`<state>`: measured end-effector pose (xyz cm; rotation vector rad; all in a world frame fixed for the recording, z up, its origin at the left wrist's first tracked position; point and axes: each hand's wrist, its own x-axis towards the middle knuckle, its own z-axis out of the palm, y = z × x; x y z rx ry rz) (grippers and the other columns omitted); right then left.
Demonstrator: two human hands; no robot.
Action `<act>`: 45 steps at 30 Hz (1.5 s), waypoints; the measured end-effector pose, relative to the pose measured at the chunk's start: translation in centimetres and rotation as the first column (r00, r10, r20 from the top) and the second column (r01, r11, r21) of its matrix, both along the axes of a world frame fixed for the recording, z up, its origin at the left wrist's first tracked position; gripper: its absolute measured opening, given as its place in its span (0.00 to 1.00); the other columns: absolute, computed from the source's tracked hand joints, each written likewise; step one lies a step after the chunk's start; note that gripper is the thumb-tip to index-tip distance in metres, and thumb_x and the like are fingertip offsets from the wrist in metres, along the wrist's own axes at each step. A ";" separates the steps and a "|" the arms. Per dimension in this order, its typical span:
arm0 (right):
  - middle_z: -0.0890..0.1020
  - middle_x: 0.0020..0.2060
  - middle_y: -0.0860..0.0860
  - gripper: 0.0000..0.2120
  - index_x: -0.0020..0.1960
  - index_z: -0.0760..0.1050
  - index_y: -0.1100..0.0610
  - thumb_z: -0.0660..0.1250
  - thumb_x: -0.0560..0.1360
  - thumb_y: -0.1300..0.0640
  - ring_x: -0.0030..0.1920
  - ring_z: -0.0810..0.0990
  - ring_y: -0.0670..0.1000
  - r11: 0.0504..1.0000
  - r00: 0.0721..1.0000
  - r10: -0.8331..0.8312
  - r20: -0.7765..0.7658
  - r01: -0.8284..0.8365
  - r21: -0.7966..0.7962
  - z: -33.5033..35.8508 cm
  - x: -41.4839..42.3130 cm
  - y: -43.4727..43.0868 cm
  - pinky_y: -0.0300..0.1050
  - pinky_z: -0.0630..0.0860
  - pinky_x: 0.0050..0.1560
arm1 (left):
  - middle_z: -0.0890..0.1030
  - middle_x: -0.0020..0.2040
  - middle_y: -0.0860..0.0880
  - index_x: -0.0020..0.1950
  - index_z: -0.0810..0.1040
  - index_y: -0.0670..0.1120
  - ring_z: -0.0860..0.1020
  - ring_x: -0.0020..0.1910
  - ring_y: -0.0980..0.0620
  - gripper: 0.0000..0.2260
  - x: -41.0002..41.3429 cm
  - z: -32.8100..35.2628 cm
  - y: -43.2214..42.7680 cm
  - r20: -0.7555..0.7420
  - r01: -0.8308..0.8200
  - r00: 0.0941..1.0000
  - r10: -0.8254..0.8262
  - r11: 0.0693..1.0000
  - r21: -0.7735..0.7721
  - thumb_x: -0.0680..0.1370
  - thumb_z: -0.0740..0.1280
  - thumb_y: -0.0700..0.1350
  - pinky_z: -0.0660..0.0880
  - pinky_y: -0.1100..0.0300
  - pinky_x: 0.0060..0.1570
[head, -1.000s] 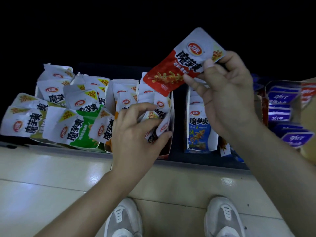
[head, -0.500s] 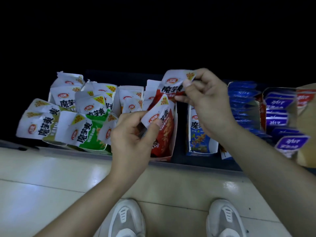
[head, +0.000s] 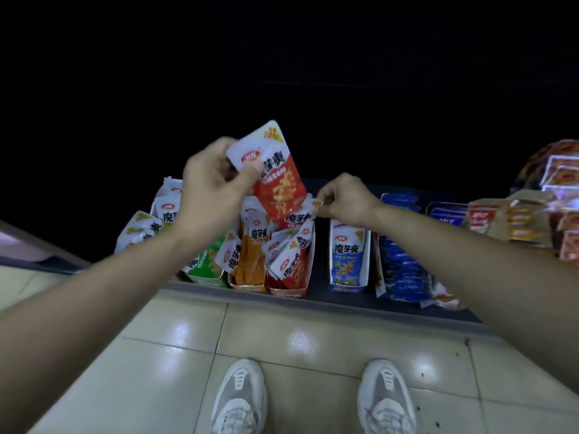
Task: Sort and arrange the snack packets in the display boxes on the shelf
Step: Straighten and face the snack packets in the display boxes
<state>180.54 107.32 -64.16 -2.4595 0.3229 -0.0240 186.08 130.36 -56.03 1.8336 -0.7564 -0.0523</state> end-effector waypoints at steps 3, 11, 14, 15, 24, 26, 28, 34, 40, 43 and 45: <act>0.80 0.35 0.48 0.06 0.44 0.84 0.63 0.76 0.73 0.59 0.35 0.76 0.42 0.996 0.999 -0.025 -0.037 0.028 0.082 -0.9 0.0 0.5 0.37 0.71 0.41 | 0.82 0.50 0.52 0.53 0.74 0.46 0.82 0.52 0.56 0.04 2.6 2.0 -2.0 0.072 -0.009 0.997 0.005 0.999 0.045 0.83 0.67 0.44 0.82 0.52 0.48; 0.81 0.42 0.50 0.05 0.49 0.84 0.62 0.73 0.75 0.61 0.41 0.79 0.47 0.965 0.982 -0.134 0.132 0.100 0.242 -4.8 -1.5 1.6 0.36 0.72 0.43 | 0.81 0.52 0.53 0.59 0.75 0.42 0.81 0.53 0.60 0.05 3.2 -5.0 -2.8 0.078 0.075 0.993 -0.087 0.988 0.135 0.84 0.65 0.42 0.81 0.58 0.51; 0.79 0.40 0.49 0.04 0.49 0.84 0.61 0.73 0.75 0.61 0.38 0.76 0.43 0.962 0.965 -0.168 0.203 0.115 0.249 -5.7 -1.7 2.2 0.30 0.70 0.41 | 0.81 0.52 0.53 0.57 0.75 0.43 0.81 0.54 0.59 0.04 2.7 -7.9 -2.3 0.042 0.076 0.996 -0.082 0.990 0.118 0.83 0.65 0.41 0.80 0.60 0.52; 0.79 0.39 0.49 0.03 0.48 0.84 0.60 0.73 0.75 0.61 0.37 0.76 0.42 0.961 0.959 -0.179 0.219 0.122 0.250 -5.8 -1.7 2.4 0.28 0.69 0.40 | 0.82 0.51 0.52 0.57 0.76 0.42 0.81 0.54 0.58 0.05 2.5 -8.5 -2.3 0.041 0.067 0.997 -0.073 0.991 0.116 0.83 0.65 0.41 0.80 0.58 0.52; 0.80 0.46 0.43 0.17 0.61 0.76 0.51 0.73 0.74 0.60 0.43 0.79 0.45 0.894 0.870 -0.336 0.361 0.175 0.412 -5.9 -2.8 4.0 0.35 0.77 0.44 | 0.84 0.45 0.54 0.55 0.82 0.46 0.82 0.46 0.57 0.04 2.5 -10.6 -3.7 0.012 -0.003 1.000 0.001 0.993 0.118 0.82 0.69 0.42 0.80 0.54 0.45; 0.80 0.51 0.45 0.22 0.68 0.73 0.52 0.72 0.76 0.62 0.46 0.79 0.46 0.890 0.861 -0.318 0.398 0.127 0.438 -5.5 -2.7 4.0 0.33 0.75 0.45 | 0.84 0.46 0.51 0.55 0.83 0.44 0.83 0.47 0.56 0.05 2.6 -10.9 -3.9 -0.032 0.024 0.999 -0.020 0.993 0.116 0.82 0.68 0.42 0.80 0.52 0.47; 0.81 0.52 0.47 0.20 0.69 0.74 0.53 0.70 0.77 0.62 0.46 0.79 0.45 0.891 0.866 -0.293 0.406 0.092 0.445 -5.3 -2.4 3.9 0.32 0.74 0.45 | 0.84 0.47 0.50 0.56 0.83 0.44 0.83 0.48 0.55 0.06 2.5 -10.9 -3.9 -0.028 0.039 0.999 -0.037 0.994 0.097 0.83 0.67 0.42 0.80 0.51 0.48; 0.85 0.43 0.51 0.07 0.52 0.84 0.59 0.68 0.79 0.60 0.44 0.83 0.48 0.891 0.857 -0.320 0.403 0.127 0.436 -5.5 -1.5 3.5 0.51 0.80 0.47 | 0.83 0.48 0.52 0.58 0.83 0.44 0.82 0.50 0.58 0.07 2.2 -10.3 -4.2 0.089 -0.007 0.996 0.010 1.000 -0.030 0.82 0.69 0.41 0.78 0.64 0.48; 0.84 0.46 0.53 0.11 0.58 0.80 0.59 0.72 0.76 0.63 0.45 0.84 0.49 0.829 0.871 -0.362 0.332 0.138 0.542 -5.6 -1.7 3.4 0.45 0.82 0.49 | 0.86 0.45 0.54 0.52 0.87 0.47 0.83 0.46 0.57 0.06 3.1 -11.5 -4.1 0.122 0.003 0.992 -0.023 0.987 0.158 0.79 0.71 0.46 0.81 0.52 0.47; 0.83 0.46 0.51 0.10 0.54 0.79 0.55 0.72 0.75 0.65 0.45 0.83 0.48 0.827 0.853 -0.398 0.338 0.174 0.535 -5.6 -2.3 3.4 0.41 0.81 0.49 | 0.84 0.42 0.55 0.50 0.88 0.48 0.81 0.42 0.57 0.07 3.1 -12.0 -3.7 0.213 0.003 0.974 -0.072 0.952 0.306 0.79 0.71 0.48 0.79 0.56 0.43; 0.82 0.45 0.51 0.09 0.52 0.79 0.55 0.72 0.75 0.66 0.45 0.81 0.47 0.854 0.864 -0.360 0.352 0.152 0.498 -5.7 -2.8 3.3 0.39 0.80 0.47 | 0.83 0.42 0.55 0.50 0.88 0.47 0.80 0.40 0.58 0.05 3.4 -12.2 -3.4 0.214 -0.039 0.976 -0.036 0.941 0.335 0.78 0.73 0.46 0.78 0.58 0.42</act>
